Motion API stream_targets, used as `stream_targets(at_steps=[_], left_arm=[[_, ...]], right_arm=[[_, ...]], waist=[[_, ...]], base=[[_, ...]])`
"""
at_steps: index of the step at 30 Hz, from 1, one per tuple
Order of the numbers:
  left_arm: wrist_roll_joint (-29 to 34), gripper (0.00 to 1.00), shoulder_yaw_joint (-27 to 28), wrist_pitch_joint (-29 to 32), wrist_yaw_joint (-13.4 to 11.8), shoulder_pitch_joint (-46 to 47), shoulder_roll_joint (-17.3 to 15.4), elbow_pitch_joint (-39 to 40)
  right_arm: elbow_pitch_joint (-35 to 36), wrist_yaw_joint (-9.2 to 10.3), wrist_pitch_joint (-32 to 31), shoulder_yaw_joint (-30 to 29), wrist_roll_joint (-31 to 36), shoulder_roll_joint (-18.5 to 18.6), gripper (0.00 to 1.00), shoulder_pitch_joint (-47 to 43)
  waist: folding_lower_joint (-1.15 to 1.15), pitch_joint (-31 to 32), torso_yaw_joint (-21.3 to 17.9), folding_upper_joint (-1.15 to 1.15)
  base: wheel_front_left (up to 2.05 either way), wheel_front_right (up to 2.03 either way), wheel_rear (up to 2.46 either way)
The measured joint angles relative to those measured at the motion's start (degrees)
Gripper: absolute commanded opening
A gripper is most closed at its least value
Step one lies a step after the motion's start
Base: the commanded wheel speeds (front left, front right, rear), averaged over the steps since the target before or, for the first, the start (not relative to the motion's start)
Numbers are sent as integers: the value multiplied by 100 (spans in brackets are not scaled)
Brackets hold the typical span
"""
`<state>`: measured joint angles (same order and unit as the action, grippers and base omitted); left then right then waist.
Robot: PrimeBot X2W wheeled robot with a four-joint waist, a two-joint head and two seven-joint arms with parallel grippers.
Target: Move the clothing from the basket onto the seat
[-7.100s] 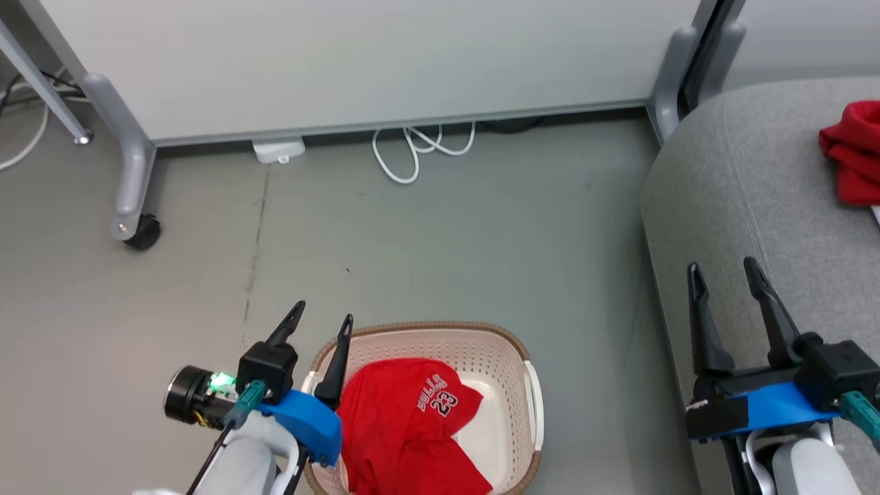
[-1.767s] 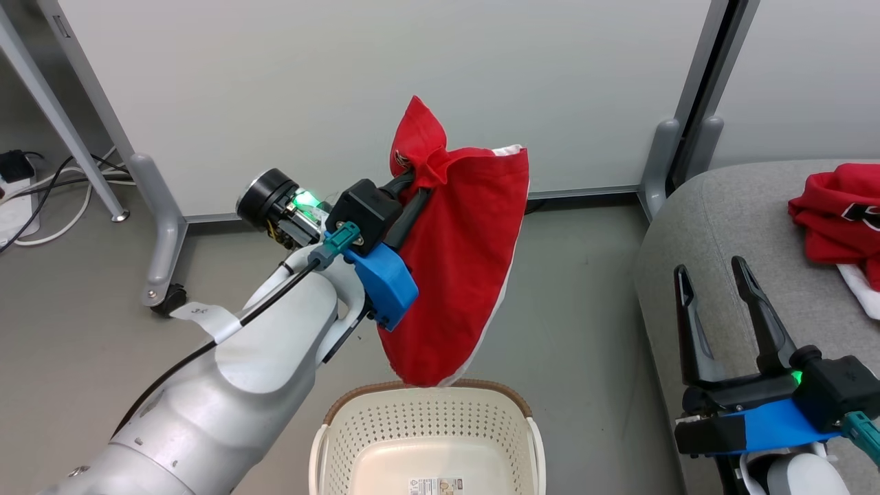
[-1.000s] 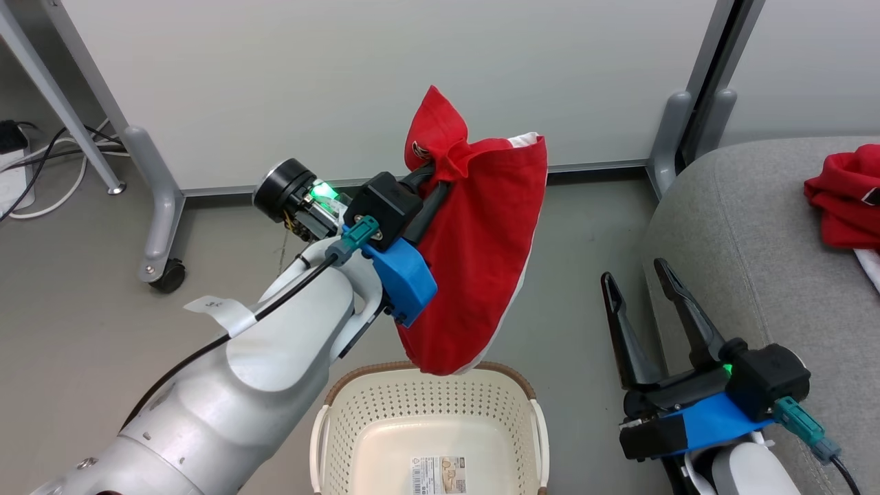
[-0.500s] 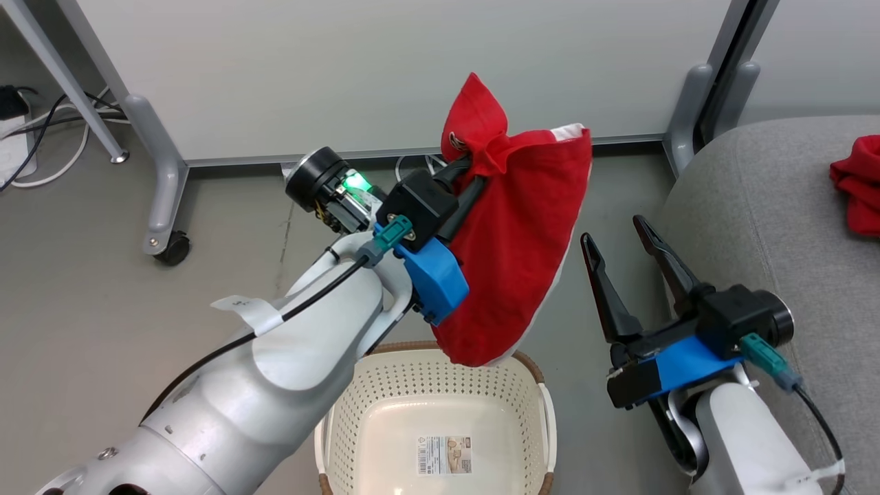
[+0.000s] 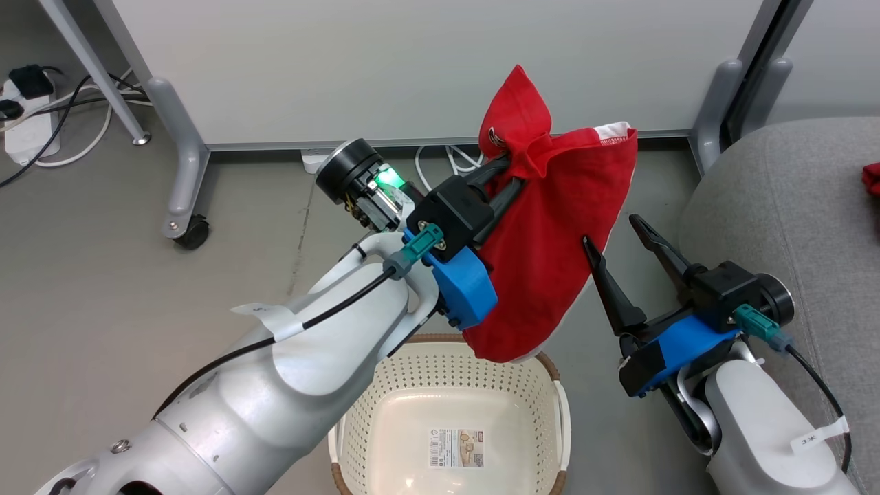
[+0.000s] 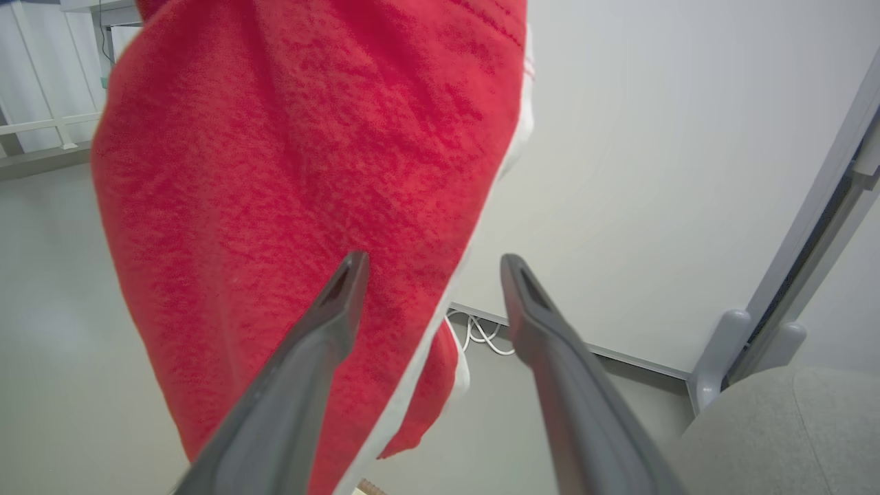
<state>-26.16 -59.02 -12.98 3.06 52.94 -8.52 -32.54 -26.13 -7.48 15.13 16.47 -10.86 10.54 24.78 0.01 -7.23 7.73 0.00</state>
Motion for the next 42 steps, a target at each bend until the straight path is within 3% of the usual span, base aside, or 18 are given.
stream_targets(at_steps=[18, 27, 36, 37, 38, 39, 42], left_arm=[[46, 0, -224, 10, -7, 16, 10, 404], [44, 0, -297, 27, -24, 12, -8, 499], [0, 0, -318, 26, -56, 5, -31, 516], [-5, 0, -321, 26, -56, 5, -31, 516], [-7, 0, -323, 26, -57, 5, -31, 516], [-8, 0, -326, 26, -57, 5, -32, 516], [-14, 0, -334, 26, -68, 6, -42, 515]], right_arm=[[-620, 0, 0, 1795, -1478, 1028, 100, 719], [-229, 0, 0, 2829, -2520, 1512, 100, 1016], [269, 0, 0, 3173, -2838, 1703, 100, 1138], [289, 0, 0, 3173, -2847, 1708, 57, 1139], [312, 0, 0, 3179, -2849, 1713, 8, 1142], [325, 0, 0, 3196, -2881, 1714, 0, 1144], [336, 0, 0, 3290, -2899, 1728, 0, 1150]], waist=[[-1, 15, 300, 0], [-1, 49, 399, 0], [-1, 42, 402, 0], [0, 37, 399, 0], [0, 32, 397, 0], [-1, 28, 394, 0], [-1, 22, 385, 0]], base=[[0, 0, 0], [0, 0, 0], [0, 0, 0], [0, 0, 0], [0, 0, 0], [0, 0, 0], [0, 0, 0]])
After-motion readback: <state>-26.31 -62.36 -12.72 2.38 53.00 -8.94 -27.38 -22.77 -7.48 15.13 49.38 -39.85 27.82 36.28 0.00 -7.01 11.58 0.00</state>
